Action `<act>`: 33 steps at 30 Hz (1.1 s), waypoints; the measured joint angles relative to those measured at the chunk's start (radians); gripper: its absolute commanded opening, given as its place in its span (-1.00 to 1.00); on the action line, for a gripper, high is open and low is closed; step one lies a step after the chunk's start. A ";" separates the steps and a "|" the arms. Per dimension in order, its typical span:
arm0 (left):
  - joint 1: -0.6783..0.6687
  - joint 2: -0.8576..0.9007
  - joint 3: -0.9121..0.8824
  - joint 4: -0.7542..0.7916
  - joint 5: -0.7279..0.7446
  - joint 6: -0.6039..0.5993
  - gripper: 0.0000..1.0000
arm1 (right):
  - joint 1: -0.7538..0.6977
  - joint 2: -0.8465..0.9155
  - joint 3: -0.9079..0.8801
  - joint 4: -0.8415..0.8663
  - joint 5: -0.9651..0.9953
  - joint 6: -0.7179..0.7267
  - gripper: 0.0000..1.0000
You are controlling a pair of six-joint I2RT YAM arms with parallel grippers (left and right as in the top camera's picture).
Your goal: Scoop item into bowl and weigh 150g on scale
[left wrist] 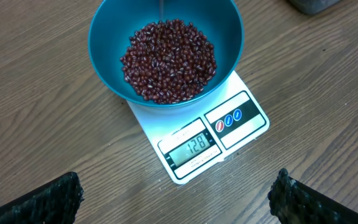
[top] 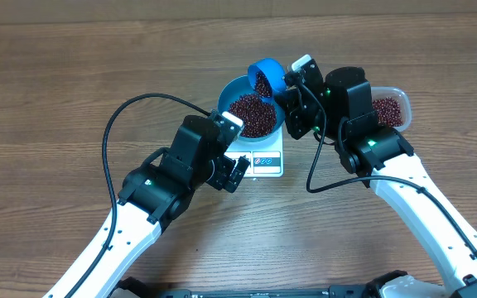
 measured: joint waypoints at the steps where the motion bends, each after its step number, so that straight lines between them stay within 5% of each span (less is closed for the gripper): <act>1: 0.000 0.000 0.000 0.000 0.000 0.000 0.99 | 0.000 0.000 0.000 0.000 0.000 -0.002 -0.93; 33: 0.000 0.000 0.000 0.000 0.000 0.000 0.99 | 0.000 0.000 0.000 0.000 0.001 -0.072 -0.93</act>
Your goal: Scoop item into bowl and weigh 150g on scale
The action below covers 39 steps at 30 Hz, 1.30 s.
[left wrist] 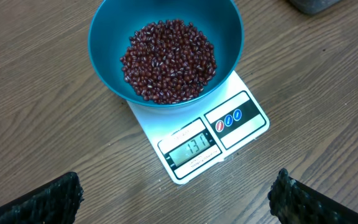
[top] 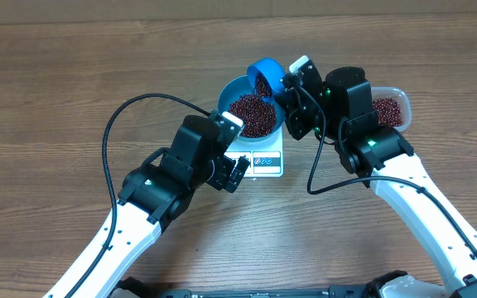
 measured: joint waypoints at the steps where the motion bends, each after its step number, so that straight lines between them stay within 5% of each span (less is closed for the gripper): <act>1: 0.000 0.000 0.000 0.000 0.000 0.000 0.99 | 0.000 0.000 0.000 0.000 0.000 -0.008 -0.93; 39: 0.000 0.000 0.000 0.000 0.000 0.000 0.99 | 0.000 0.000 0.000 0.000 0.000 -0.054 -0.93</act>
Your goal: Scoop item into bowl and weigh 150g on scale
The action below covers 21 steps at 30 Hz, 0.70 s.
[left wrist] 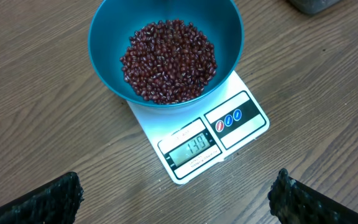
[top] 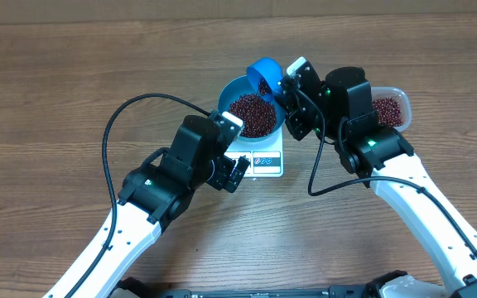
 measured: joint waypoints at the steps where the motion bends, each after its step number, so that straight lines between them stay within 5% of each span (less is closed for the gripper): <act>1: 0.000 0.000 0.000 0.000 0.000 0.000 0.99 | 0.000 0.000 0.000 0.000 0.000 0.000 -0.93; 21: 0.000 0.000 0.000 0.000 0.000 0.000 0.99 | 0.000 0.000 0.000 -0.001 0.000 0.024 -0.93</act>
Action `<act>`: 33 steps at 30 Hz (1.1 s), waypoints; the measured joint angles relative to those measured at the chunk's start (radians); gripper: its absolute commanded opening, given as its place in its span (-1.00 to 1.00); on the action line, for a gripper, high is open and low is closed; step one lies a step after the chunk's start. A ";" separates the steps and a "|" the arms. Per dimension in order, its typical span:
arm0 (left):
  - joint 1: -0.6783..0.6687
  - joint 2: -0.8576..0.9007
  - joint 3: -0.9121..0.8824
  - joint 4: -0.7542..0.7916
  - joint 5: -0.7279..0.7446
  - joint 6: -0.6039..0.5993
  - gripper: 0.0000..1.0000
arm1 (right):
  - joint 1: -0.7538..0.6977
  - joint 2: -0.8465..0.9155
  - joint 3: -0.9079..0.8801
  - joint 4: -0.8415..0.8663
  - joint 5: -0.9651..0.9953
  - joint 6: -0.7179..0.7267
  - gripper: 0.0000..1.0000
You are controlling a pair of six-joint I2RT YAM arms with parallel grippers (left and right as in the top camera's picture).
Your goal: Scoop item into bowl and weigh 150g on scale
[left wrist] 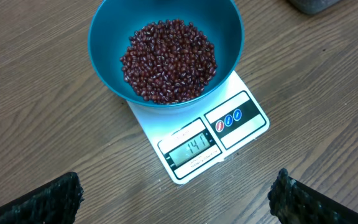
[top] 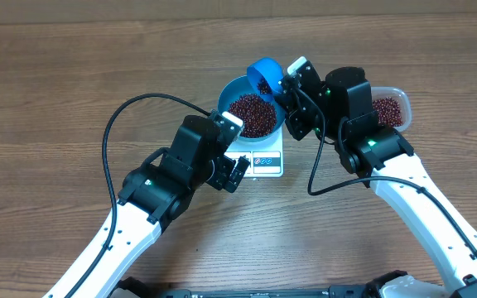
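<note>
A teal bowl (left wrist: 114, 68) heaped with red beans (left wrist: 168, 60) stands on the white scale (left wrist: 241, 134). The scale's display (left wrist: 194, 148) reads 141. In the overhead view my right gripper (top: 291, 83) is shut on the handle of a blue scoop (top: 263, 71). The scoop is tipped over the far right rim of the bowl (top: 232, 89). My left gripper (left wrist: 176, 205) hangs open over bare table in front of the scale, its fingertips (left wrist: 45, 200) wide apart and holding nothing. The same left gripper (top: 235, 172) shows at the scale's near left corner.
A clear container (top: 396, 101) of red beans sits on the table to the right, behind the right arm. Its corner (left wrist: 312, 5) shows at the top of the left wrist view. A black cable (top: 139, 108) loops over the table to the left of the bowl.
The scale's reading has gone from 130 to 141. Both arms and the tipped scoop stand about where they were.
The scoop was tipped over the bowl with beans showing in it and the display at 128. Then the display read 131, then 130, with the scoop a little higher. Now it reads 141, and the left arm has stayed still throughout.
</note>
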 measured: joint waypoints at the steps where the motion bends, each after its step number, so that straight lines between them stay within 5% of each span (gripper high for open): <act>1: 0.000 0.000 0.000 0.000 0.000 0.000 0.99 | 0.000 0.000 0.000 -0.002 0.000 0.004 -0.93; 33: 0.000 0.000 0.000 0.000 0.000 0.000 0.99 | 0.000 0.000 0.000 -0.008 0.075 -0.017 -0.93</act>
